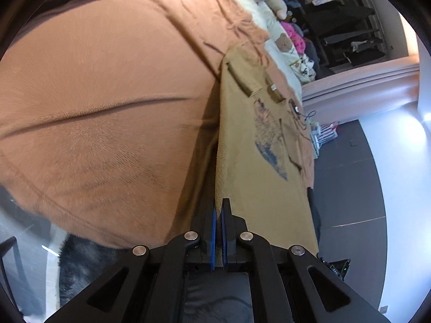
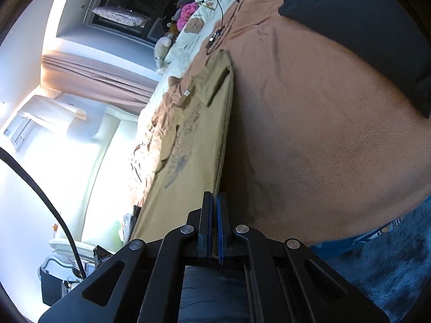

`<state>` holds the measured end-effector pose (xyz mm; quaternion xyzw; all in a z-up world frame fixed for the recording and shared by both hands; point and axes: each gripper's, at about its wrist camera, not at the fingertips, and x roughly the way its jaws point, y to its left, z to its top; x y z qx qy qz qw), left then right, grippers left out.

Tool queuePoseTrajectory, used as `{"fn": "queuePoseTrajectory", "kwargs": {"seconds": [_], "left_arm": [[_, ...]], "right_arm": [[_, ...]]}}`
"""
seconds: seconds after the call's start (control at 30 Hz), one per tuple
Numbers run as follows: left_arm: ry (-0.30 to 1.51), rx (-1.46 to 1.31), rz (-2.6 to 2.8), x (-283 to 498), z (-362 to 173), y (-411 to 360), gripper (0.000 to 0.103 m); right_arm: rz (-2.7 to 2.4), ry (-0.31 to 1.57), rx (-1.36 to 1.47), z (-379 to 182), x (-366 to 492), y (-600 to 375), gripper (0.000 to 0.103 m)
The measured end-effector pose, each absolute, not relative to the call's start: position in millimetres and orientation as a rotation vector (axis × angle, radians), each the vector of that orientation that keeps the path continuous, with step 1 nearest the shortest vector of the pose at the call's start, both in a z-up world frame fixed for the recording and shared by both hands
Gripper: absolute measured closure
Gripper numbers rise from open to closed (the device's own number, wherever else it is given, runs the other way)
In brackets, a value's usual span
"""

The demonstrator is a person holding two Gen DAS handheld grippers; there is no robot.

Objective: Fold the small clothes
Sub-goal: 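Lift the hem with both grippers and fold it over toward the collar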

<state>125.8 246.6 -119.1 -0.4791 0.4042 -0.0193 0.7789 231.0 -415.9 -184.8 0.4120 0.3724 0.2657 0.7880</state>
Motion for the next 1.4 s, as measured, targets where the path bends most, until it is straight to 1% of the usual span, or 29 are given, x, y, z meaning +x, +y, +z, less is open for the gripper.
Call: {"fn": "queuePoseTrajectory", "kwargs": {"seconds": [0.2, 0.47, 1.03, 1.23, 1.4], "left_arm": [[0.828, -1.064, -0.038, 102, -92, 245, 0.101], [0.778, -1.083, -0.039, 68, -58, 236, 0.101], [0.633, -1.116, -0.075, -1, -11, 230, 0.101], [0.592, -1.109, -0.092, -8, 7, 227, 0.101], [0.577, -1.115, -0.094, 2, 11, 230, 0.101]], "right_arm": [[0.585, 0.765, 0.936, -170, 208, -424, 0.103], [0.602, 0.747, 0.977, -166, 181, -431, 0.103], [0.664, 0.683, 0.983, -147, 140, -451, 0.103], [0.689, 0.633, 0.974, -145, 147, -450, 0.103], [0.692, 0.628, 0.983, -158, 171, -450, 0.103]]}}
